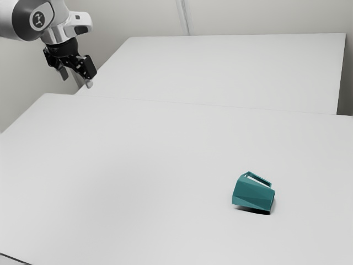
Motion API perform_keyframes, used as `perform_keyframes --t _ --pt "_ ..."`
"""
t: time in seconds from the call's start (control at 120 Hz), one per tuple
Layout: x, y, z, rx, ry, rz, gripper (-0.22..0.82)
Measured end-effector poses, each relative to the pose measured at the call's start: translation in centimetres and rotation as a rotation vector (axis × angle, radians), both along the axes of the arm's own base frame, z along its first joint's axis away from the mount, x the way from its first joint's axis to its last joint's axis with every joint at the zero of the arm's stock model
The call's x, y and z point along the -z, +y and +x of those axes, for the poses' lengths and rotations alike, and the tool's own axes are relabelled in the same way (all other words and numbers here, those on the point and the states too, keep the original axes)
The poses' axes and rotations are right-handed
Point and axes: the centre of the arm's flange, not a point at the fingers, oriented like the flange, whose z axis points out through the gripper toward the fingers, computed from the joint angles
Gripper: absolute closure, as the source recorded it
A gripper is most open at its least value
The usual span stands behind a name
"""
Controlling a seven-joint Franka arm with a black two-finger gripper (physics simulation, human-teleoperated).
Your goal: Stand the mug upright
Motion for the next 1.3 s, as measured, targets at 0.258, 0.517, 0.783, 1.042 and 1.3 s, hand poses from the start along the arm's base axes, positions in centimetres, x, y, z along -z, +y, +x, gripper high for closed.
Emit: perform_keyframes --t 0.258,0.517,0.783,1.042,1.3 --pt "0.2 -3.0 0.5 0.085 -0.019 0.009 0.0" --pt "7.1 -6.4 3.5 0.123 0.056 -0.169 0.0" --pt "16.5 -8.9 4.6 -0.003 0.211 -0.452 0.0" --pt "24.5 -13.9 4.5 -0.13 0.329 -0.653 0.0" --pt "29.2 -18.4 5.5 -0.218 0.362 -0.76 0.0"
